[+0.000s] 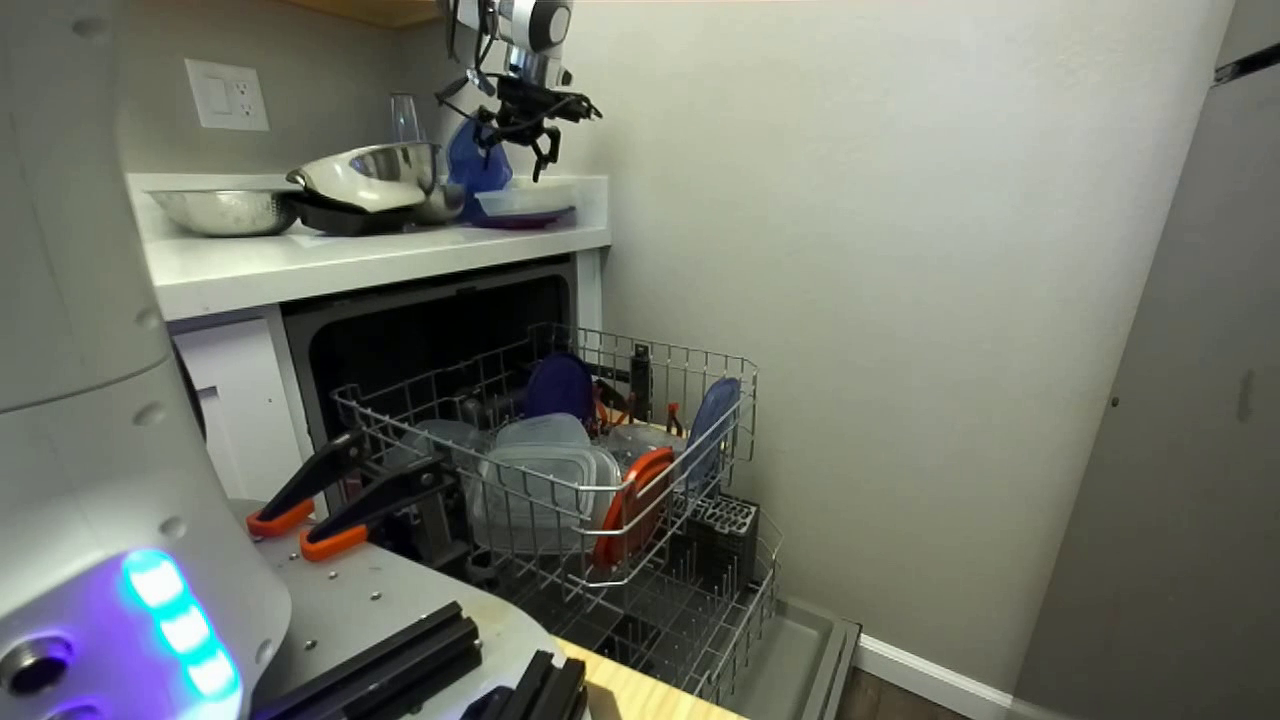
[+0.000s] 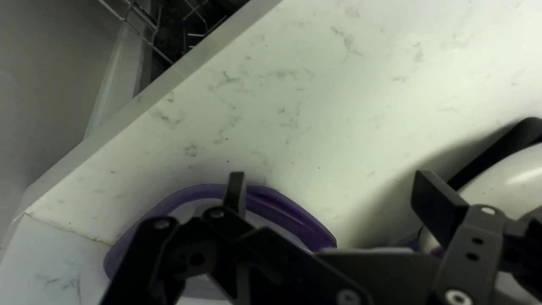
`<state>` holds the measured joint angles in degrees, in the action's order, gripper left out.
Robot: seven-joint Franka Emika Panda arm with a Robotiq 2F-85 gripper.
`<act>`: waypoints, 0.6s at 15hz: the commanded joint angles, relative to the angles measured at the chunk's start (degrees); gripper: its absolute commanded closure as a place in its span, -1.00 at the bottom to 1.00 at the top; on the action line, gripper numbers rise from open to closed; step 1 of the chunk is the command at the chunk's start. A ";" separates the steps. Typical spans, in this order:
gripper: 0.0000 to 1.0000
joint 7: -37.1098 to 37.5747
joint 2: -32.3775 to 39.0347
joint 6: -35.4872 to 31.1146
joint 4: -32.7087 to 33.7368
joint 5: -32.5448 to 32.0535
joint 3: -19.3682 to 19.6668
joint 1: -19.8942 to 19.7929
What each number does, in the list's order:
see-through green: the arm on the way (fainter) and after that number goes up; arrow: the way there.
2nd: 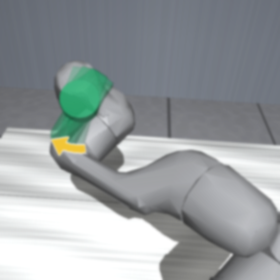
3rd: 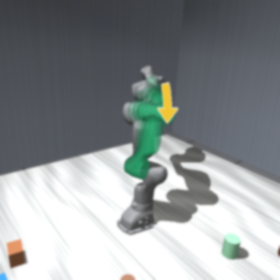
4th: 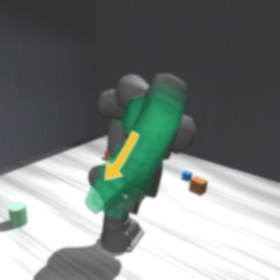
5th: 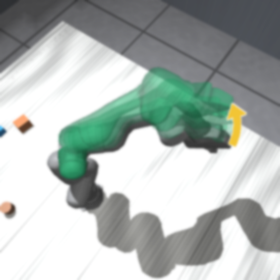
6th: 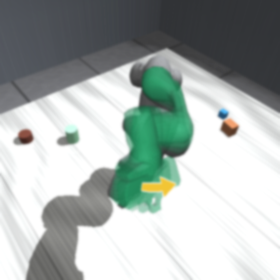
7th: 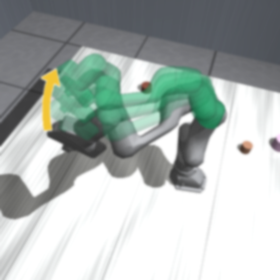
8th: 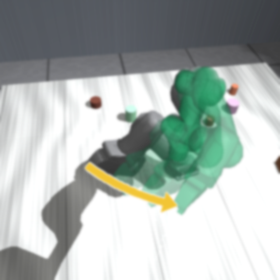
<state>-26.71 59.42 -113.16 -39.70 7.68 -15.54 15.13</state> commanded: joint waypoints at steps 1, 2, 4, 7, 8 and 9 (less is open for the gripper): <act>-1.00 7.34 5.29 0.17 8.74 -1.69 2.49 3.82; -1.00 10.19 5.17 -1.53 8.44 -1.55 3.30 4.25; -1.00 16.80 6.12 -4.29 10.19 -1.96 5.70 5.52; -1.00 24.70 9.08 -4.55 15.97 -3.83 8.73 6.74; -1.00 26.69 9.50 -4.43 16.78 -4.48 9.67 6.91; -1.00 28.80 9.97 -4.12 17.93 -5.31 10.70 7.10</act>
<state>-4.29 66.16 -118.43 -28.01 4.87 -7.37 21.24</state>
